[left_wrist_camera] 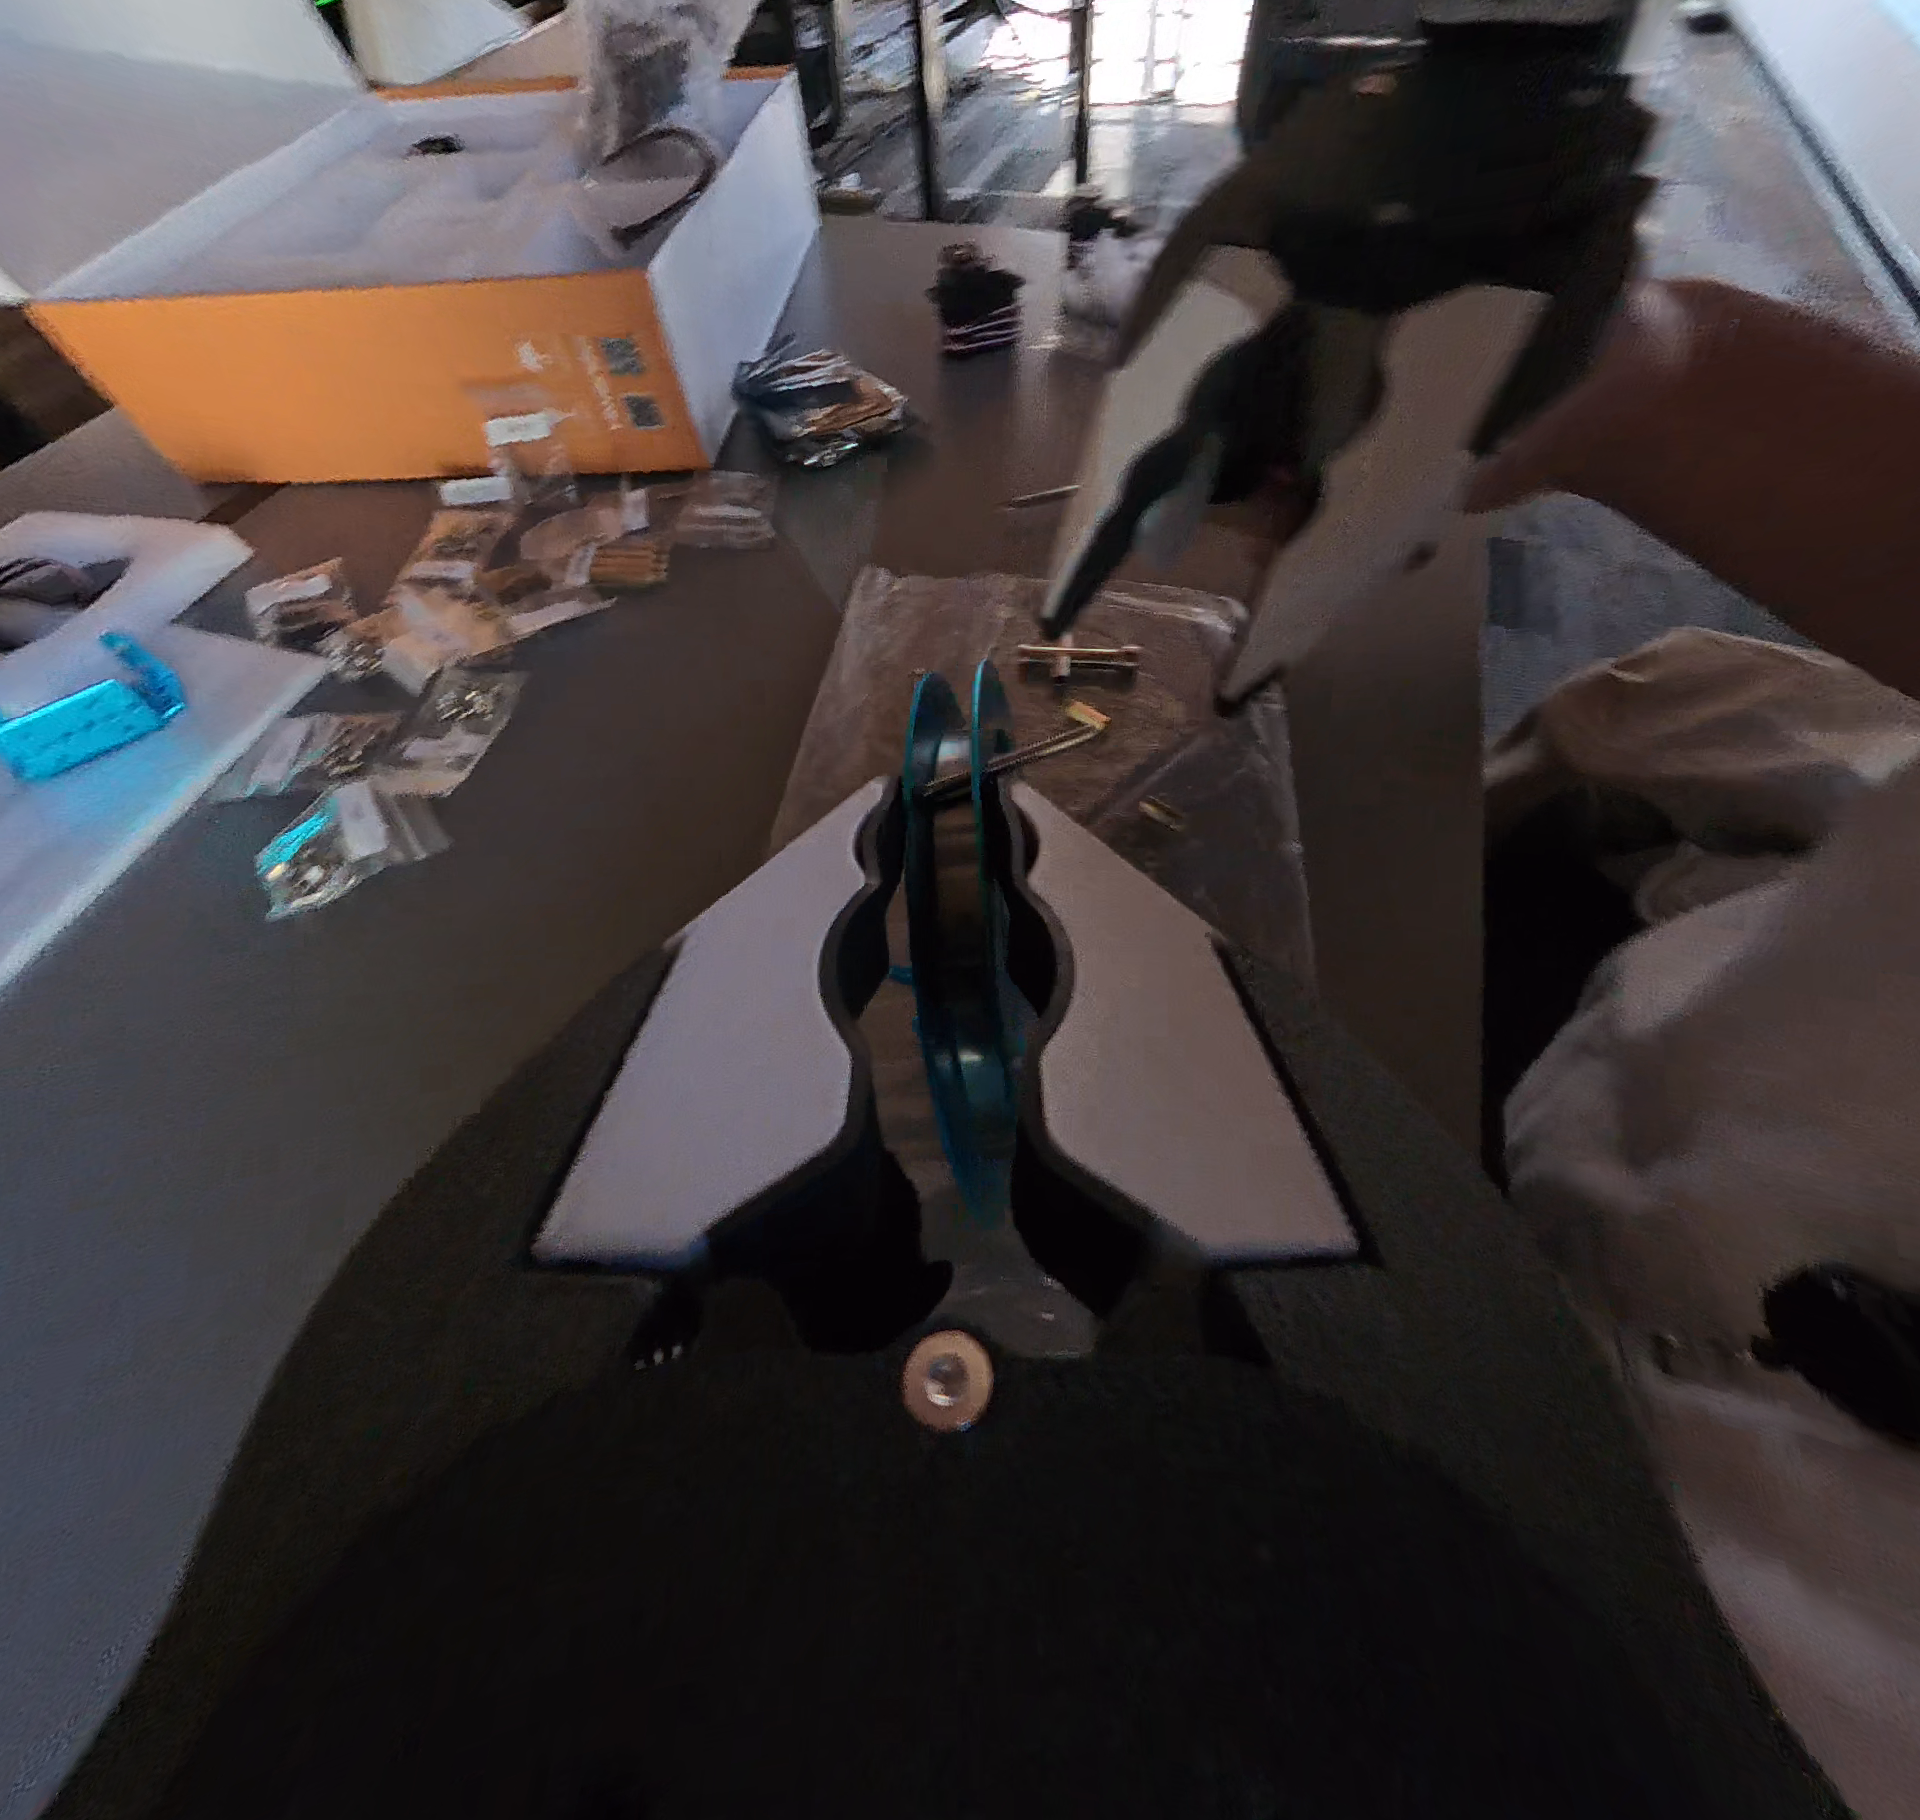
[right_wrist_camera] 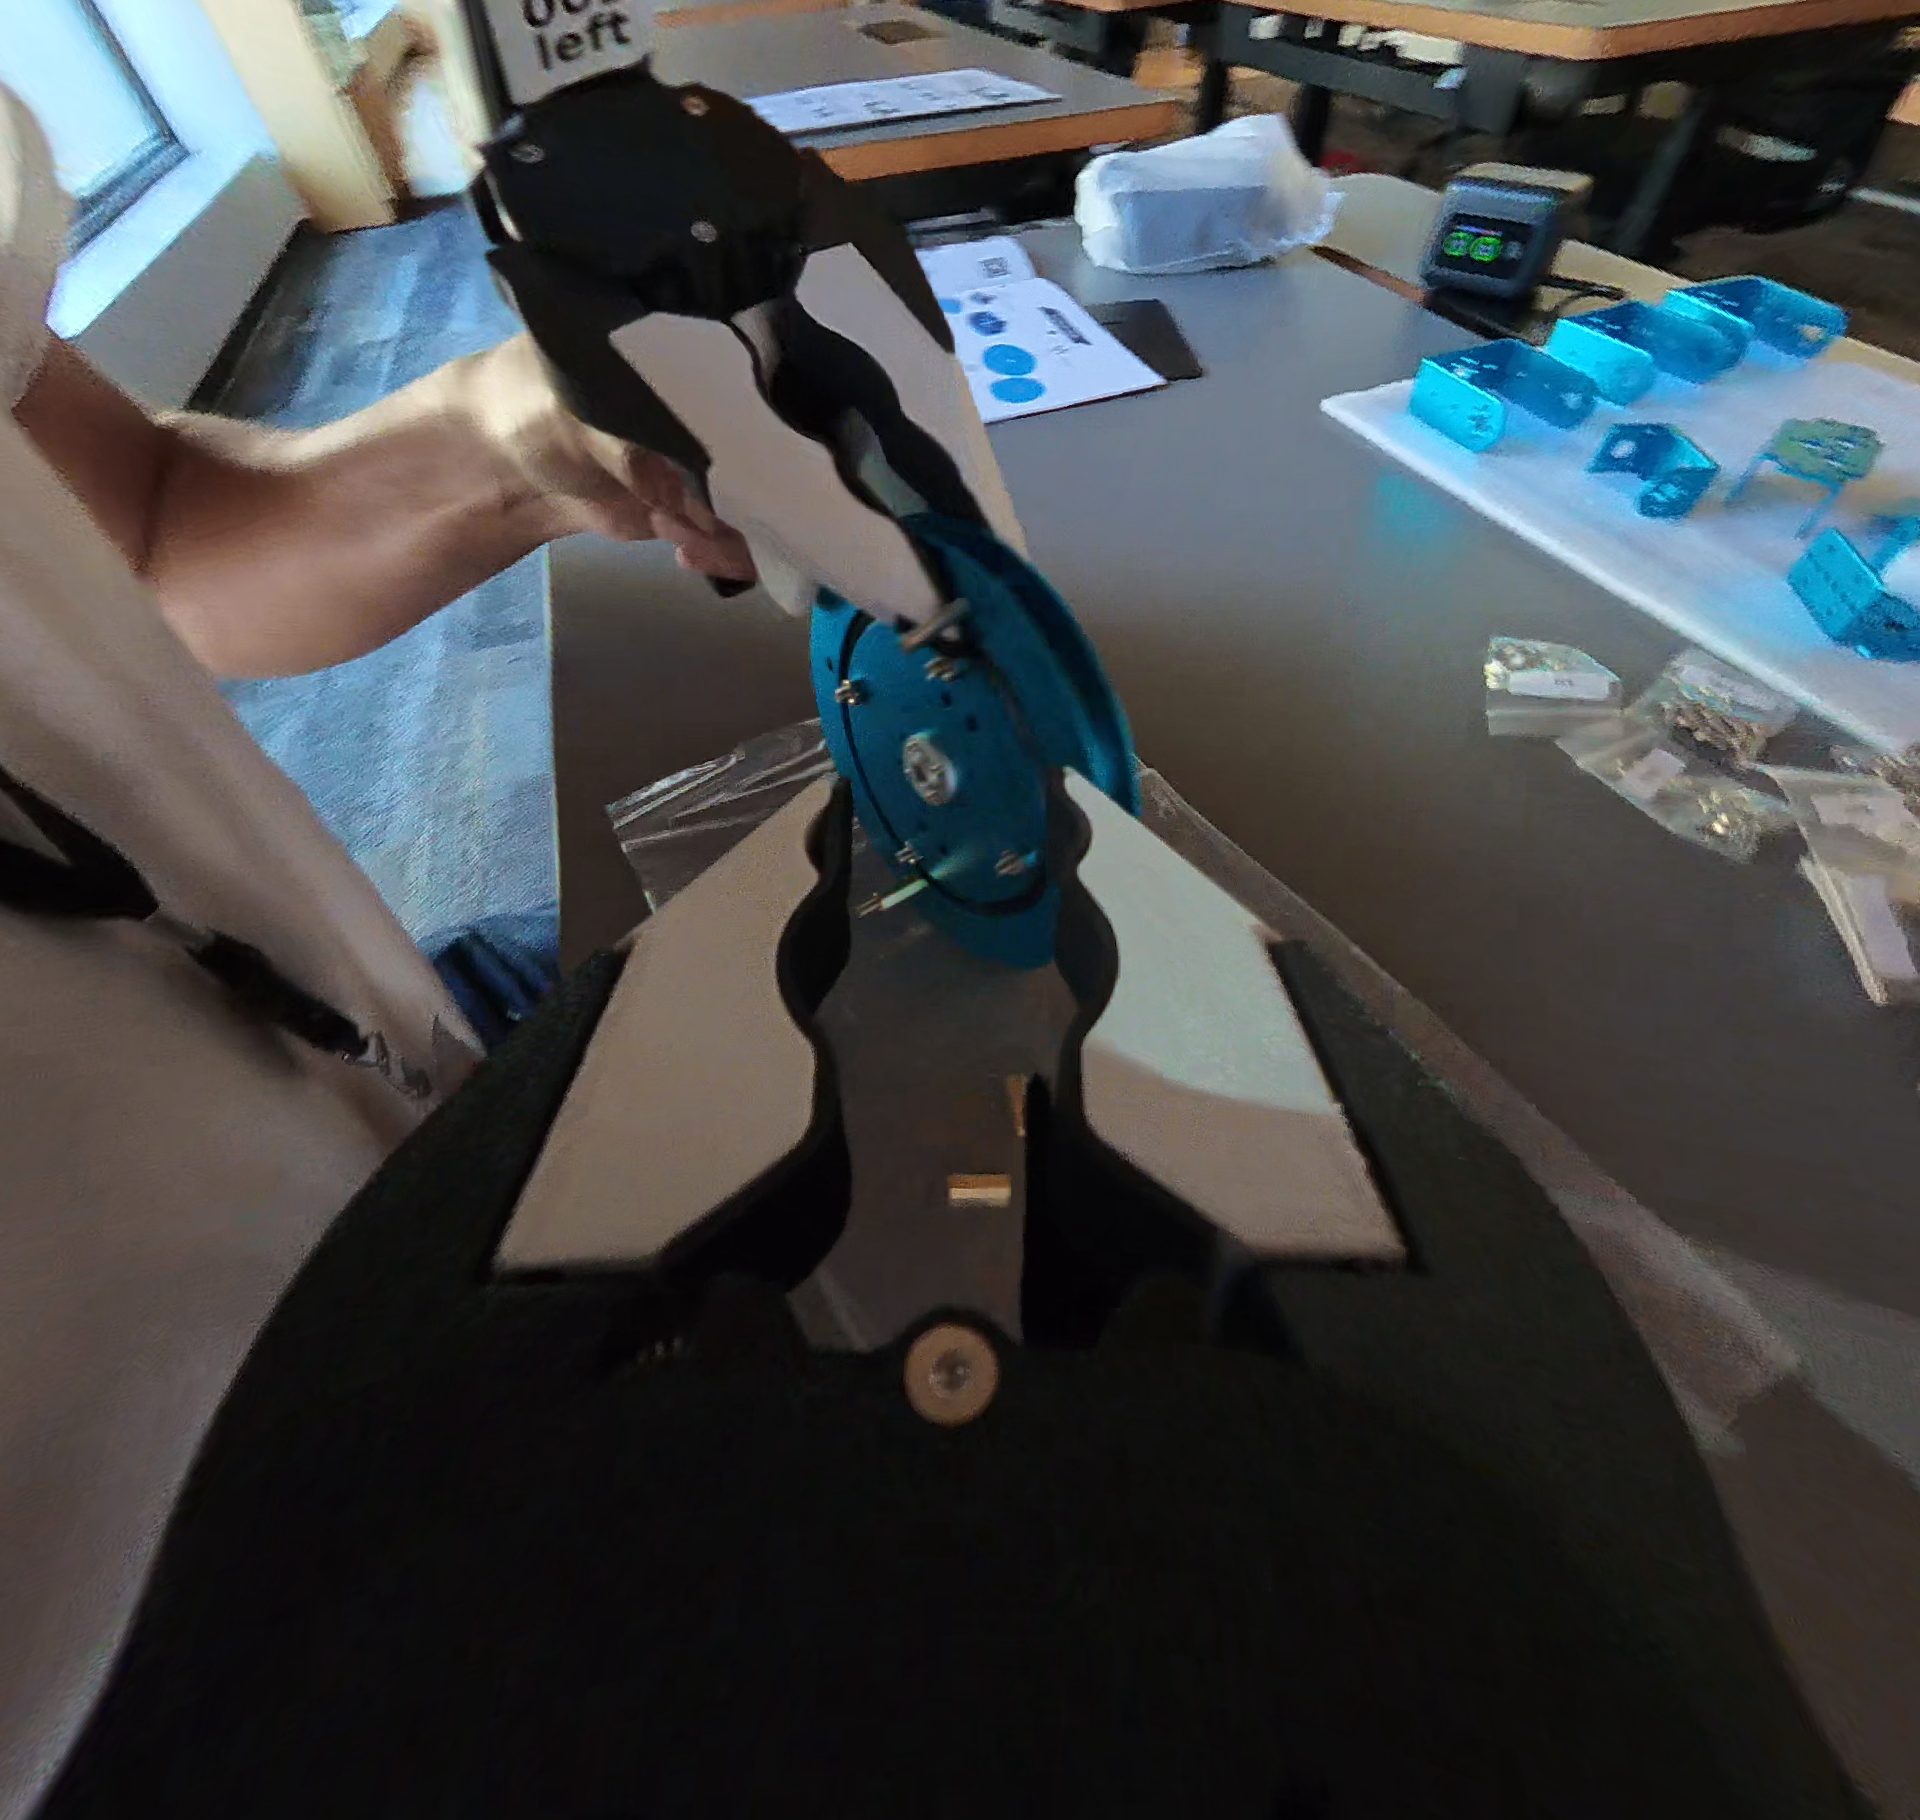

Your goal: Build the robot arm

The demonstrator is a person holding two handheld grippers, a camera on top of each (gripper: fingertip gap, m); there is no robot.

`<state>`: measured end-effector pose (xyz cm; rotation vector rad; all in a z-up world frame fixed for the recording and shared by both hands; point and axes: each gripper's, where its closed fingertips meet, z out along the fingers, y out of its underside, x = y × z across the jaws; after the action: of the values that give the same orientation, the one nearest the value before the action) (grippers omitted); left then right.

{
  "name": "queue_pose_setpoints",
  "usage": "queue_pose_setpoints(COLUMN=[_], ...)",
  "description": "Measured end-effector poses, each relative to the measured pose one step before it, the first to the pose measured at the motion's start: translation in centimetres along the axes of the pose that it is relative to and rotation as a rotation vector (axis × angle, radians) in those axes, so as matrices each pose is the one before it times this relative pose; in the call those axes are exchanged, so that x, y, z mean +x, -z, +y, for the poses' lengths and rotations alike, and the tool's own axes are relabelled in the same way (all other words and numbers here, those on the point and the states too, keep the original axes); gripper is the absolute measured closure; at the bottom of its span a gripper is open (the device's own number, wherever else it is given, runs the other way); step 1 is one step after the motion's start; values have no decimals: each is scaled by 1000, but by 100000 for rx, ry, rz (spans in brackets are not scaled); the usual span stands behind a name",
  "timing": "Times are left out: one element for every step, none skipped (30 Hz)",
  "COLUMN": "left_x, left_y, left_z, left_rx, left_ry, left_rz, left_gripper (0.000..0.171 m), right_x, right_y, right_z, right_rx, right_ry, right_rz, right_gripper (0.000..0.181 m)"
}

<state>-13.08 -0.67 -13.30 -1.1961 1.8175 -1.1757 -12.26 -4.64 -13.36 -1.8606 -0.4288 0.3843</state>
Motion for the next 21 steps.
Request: queue_pose_setpoints(left_x=[-624,-544,-233,79,184,184,286,369,416,268,352,398,312,204,86,42,45,-2,-45,-126,-89], left_y=[-94,-62,-64,-59,-88,-63,-45,-36,-24,-33,-73,-81,-74,-55,-35,-49,-20,-30,-12,20,30], left_z=[80,79,26,-61,-52,-58,-44,-31,-27,-16,-16,-16,-13,15,65,76,-16,5,3,-3,6], left_rx=[-1662,-1374,-524,411,848,910,547,138,-115,-132,63,324,433,172,-211,-269,270,44,-165,-294,-240], left_ry=[3287,3735,3808,4133,3698,1973,-124,-972,-1396,-1085,-160,238,261,-143,-415,-114,203,67,-64,40,161], left_rz=[-6294,-6375,-4854,-2766,-2171,-2249,-1614,-731,-40,-459,476,1100,822,118,-374,-403,-70,-109,-273,-702,-503], left_gripper=[155,155,155,155,156,156,156,156,156,156,157,156,156,156,157,157,157,157,158,158,158], right_x=[-219,89,240,-95,-13,296,187,-66,-331,-451,-710,-354,129,357,465,453,249,-49,-245,-128,59], right_y=[6,-168,-374,-534,-621,-571,-444,-235,13,291,518,534,409,203,-22,-130,-119,-62,-34,-119,-111], right_z=[177,219,223,197,113,-26,-304,-322,-389,-661,-809,-713,-461,89,687,829,487,35,-151,31,15], right_rx=[610,664,347,307,1012,1042,2132,1888,2017,3497,4229,3435,1827,-1227,-4848,-5458,-2860,-44,1143,-226,-158], right_ry=[-1183,-1119,-827,-126,124,-268,-1574,-1558,-1436,-2515,-2732,-3030,-2967,-1528,818,3353,3760,2052,145,-803,-438], right_rz=[3535,4460,4540,1883,1687,2904,1970,-678,-3374,-4610,-6622,-4204,-655,1340,2745,3725,3522,1804,50,198,1386], right_gripper=[143,139,132,130,129,128,132,133,133,138,151,152,157,160,164,163,164,164,172,177,178])
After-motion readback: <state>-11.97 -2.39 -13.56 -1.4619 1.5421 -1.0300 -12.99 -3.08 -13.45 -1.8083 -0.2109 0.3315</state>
